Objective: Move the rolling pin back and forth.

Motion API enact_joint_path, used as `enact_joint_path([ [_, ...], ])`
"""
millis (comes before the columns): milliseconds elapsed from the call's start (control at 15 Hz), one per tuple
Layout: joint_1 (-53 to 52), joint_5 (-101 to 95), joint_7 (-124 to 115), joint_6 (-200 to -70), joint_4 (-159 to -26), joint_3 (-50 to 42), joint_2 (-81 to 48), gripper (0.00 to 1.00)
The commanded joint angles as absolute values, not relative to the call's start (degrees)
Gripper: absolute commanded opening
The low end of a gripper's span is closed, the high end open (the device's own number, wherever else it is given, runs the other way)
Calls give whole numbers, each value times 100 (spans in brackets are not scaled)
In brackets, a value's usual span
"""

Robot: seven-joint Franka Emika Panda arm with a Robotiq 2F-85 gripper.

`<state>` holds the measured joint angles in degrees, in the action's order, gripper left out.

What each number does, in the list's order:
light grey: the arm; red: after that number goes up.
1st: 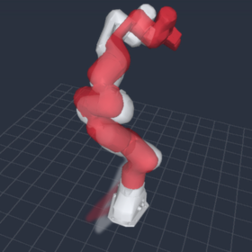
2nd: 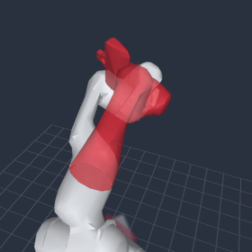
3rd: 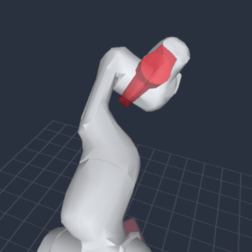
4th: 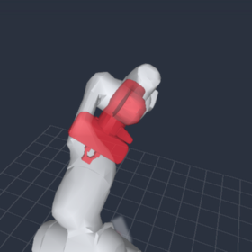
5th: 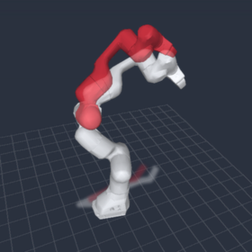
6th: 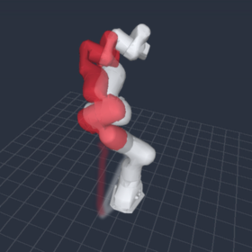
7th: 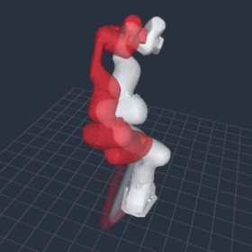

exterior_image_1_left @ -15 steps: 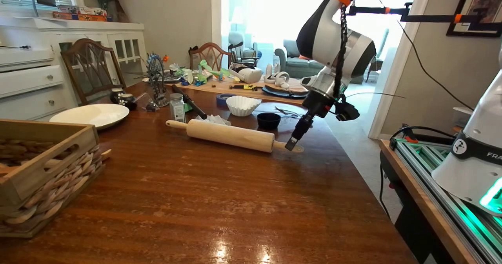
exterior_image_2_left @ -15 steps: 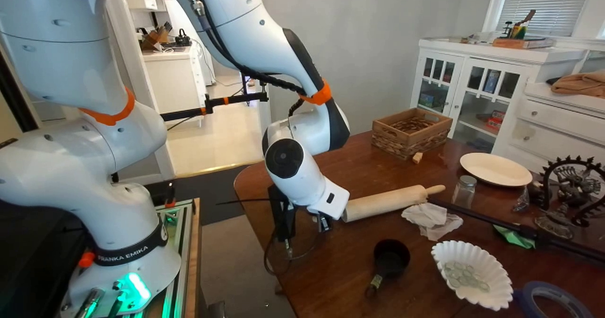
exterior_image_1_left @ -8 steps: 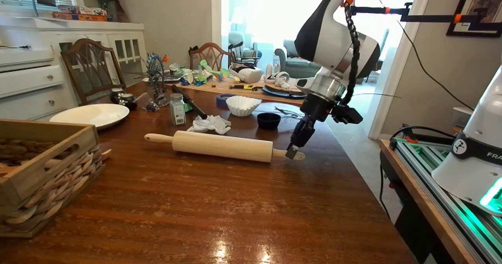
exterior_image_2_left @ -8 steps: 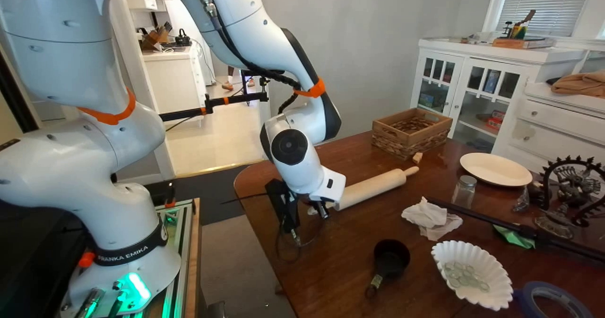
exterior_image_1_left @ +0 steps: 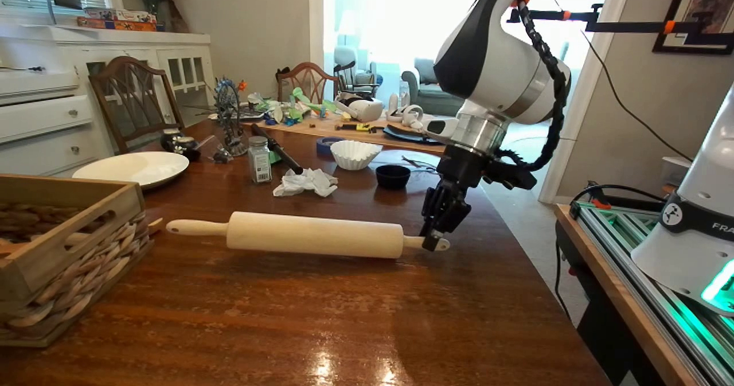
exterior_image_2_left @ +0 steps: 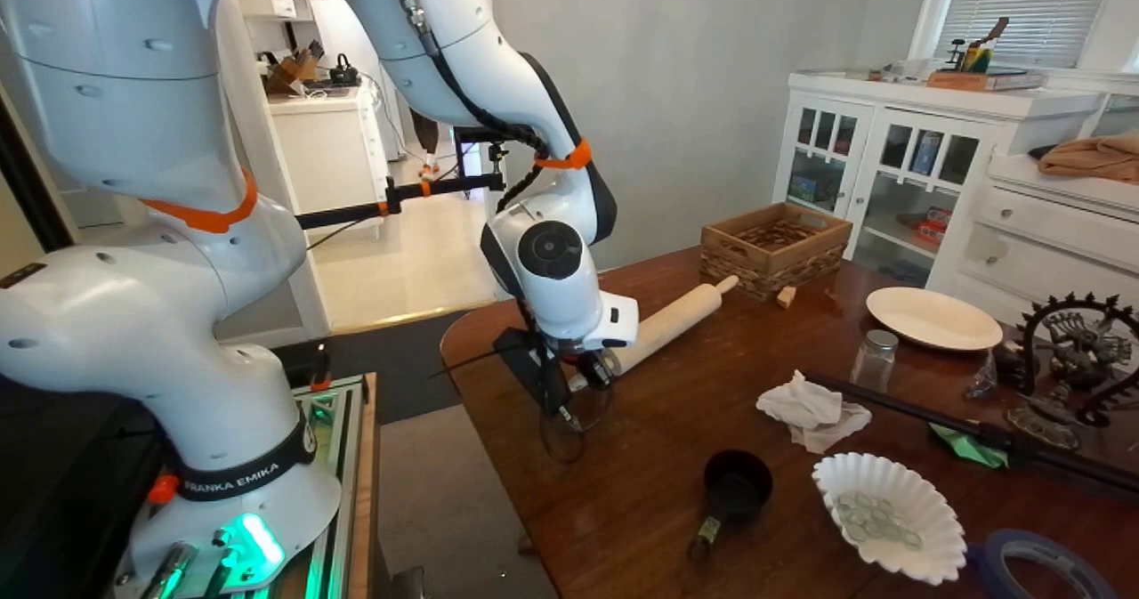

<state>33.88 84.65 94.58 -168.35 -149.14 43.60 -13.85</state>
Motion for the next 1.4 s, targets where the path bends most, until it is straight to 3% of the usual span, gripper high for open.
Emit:
enact_joint_path([
  [0, 3003, 7706, 9270, -17044, -14929, 4341, -1878, 7],
  [600, 2379, 5892, 8414, -16884, -15060, 4015, -1802, 7],
  [1333, 1379, 5403, 5768, -17583, -15563, 3826, -941, 7],
])
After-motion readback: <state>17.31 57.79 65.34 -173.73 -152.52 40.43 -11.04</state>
